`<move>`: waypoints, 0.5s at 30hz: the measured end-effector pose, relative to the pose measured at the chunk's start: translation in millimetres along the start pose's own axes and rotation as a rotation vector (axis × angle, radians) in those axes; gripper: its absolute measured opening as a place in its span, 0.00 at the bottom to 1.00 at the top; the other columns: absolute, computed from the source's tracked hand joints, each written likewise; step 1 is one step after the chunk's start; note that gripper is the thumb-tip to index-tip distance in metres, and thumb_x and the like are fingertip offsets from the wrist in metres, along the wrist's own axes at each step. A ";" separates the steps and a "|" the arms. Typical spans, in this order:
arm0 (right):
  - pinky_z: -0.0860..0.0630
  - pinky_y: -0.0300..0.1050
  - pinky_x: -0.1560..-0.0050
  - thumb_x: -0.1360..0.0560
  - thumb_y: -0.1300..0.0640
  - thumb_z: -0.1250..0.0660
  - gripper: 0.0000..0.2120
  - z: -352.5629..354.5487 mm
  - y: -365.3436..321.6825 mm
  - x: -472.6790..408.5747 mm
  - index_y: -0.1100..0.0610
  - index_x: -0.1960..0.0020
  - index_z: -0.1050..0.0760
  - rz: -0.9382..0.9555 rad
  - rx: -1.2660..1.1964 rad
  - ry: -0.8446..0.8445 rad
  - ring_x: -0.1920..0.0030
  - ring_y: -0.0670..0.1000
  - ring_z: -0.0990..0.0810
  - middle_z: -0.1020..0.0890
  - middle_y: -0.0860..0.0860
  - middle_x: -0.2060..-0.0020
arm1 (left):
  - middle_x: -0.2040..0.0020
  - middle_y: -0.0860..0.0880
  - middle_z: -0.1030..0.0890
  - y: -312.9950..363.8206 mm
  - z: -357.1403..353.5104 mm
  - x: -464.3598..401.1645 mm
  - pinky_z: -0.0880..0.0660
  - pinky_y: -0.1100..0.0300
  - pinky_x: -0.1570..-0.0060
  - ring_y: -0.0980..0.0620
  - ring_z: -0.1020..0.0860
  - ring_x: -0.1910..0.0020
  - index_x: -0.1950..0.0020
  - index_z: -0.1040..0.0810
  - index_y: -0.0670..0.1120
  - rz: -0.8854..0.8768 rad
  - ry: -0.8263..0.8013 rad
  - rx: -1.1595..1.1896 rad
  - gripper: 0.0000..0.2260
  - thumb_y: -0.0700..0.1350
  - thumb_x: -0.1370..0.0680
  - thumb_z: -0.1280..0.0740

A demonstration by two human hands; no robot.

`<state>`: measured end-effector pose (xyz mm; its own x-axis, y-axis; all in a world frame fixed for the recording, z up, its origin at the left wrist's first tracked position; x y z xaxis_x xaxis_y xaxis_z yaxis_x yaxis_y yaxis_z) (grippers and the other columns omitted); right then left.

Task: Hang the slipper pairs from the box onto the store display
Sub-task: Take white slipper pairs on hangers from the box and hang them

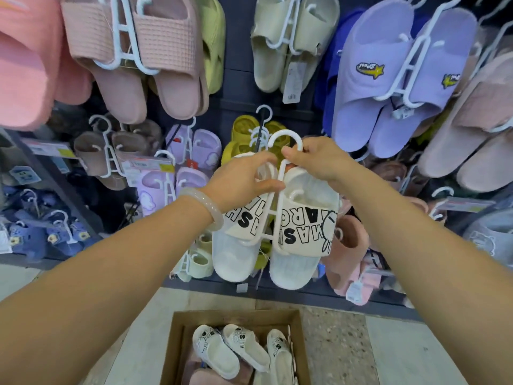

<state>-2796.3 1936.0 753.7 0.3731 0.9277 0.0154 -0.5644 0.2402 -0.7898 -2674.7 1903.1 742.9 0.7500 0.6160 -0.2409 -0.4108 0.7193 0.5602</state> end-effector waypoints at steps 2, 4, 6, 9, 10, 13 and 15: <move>0.32 0.37 0.67 0.24 0.50 0.35 0.13 -7.7 -4.4 -0.8 0.54 0.65 0.28 -0.005 0.010 0.016 0.67 0.45 0.31 0.27 0.49 0.67 | 0.60 0.56 0.28 -5.1 4.0 0.4 0.33 0.60 0.57 0.58 0.29 0.64 0.39 0.25 0.49 -0.027 -0.021 0.026 0.17 0.54 0.26 0.32; 0.34 0.38 0.66 0.24 0.51 0.35 0.13 -15.4 -7.2 -1.2 0.55 0.66 0.28 -0.010 -0.003 0.020 0.67 0.46 0.31 0.28 0.49 0.68 | 0.59 0.53 0.27 -9.3 5.2 0.8 0.33 0.60 0.57 0.55 0.29 0.62 0.41 0.23 0.49 -0.035 -0.056 0.033 0.15 0.51 0.26 0.31; 0.34 0.38 0.66 0.24 0.51 0.35 0.13 -19.5 -9.5 -1.4 0.56 0.65 0.27 -0.020 -0.004 0.021 0.67 0.45 0.31 0.29 0.48 0.68 | 0.63 0.54 0.27 -13.2 6.4 1.3 0.34 0.61 0.59 0.56 0.30 0.65 0.42 0.22 0.49 -0.011 -0.101 0.044 0.13 0.51 0.25 0.32; 0.34 0.40 0.65 0.25 0.49 0.34 0.14 -21.5 -14.5 -4.2 0.59 0.61 0.24 -0.036 0.002 0.026 0.67 0.46 0.31 0.28 0.49 0.68 | 0.69 0.57 0.30 -18.5 11.0 1.0 0.37 0.64 0.67 0.60 0.33 0.70 0.44 0.22 0.49 0.025 -0.131 0.119 0.11 0.50 0.25 0.32; 0.34 0.41 0.65 0.25 0.49 0.34 0.14 -22.2 -16.5 -5.4 0.59 0.62 0.25 -0.037 -0.011 0.029 0.67 0.47 0.31 0.28 0.50 0.68 | 0.70 0.56 0.31 -20.0 13.6 0.2 0.37 0.66 0.68 0.59 0.33 0.71 0.45 0.22 0.49 0.028 -0.120 0.138 0.10 0.50 0.24 0.32; 0.32 0.42 0.62 0.25 0.50 0.33 0.13 -23.3 -20.3 -8.9 0.57 0.63 0.24 -0.041 -0.073 0.035 0.65 0.48 0.29 0.25 0.53 0.66 | 0.70 0.55 0.32 -24.5 20.5 -1.4 0.37 0.73 0.72 0.59 0.33 0.72 0.46 0.21 0.48 0.042 -0.072 0.164 0.10 0.50 0.25 0.32; 0.32 0.42 0.63 0.25 0.51 0.33 0.12 -24.3 -21.4 -9.0 0.57 0.64 0.24 -0.040 -0.083 0.036 0.65 0.47 0.29 0.24 0.52 0.65 | 0.70 0.55 0.31 -25.8 21.6 -2.0 0.37 0.74 0.72 0.59 0.33 0.71 0.45 0.20 0.46 0.044 -0.043 0.170 0.12 0.50 0.25 0.31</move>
<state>-2769.7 1915.6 755.6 0.4210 0.9066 0.0274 -0.4861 0.2511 -0.8370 -2654.4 1876.4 746.0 0.7562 0.6287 -0.1811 -0.3526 0.6248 0.6966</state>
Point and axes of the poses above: each hand's wrist, its own x-axis away from the middle knuckle, its own z-axis out of the back of the hand, y = z × x, the point moved 9 cm from there along -x, towards the middle knuckle
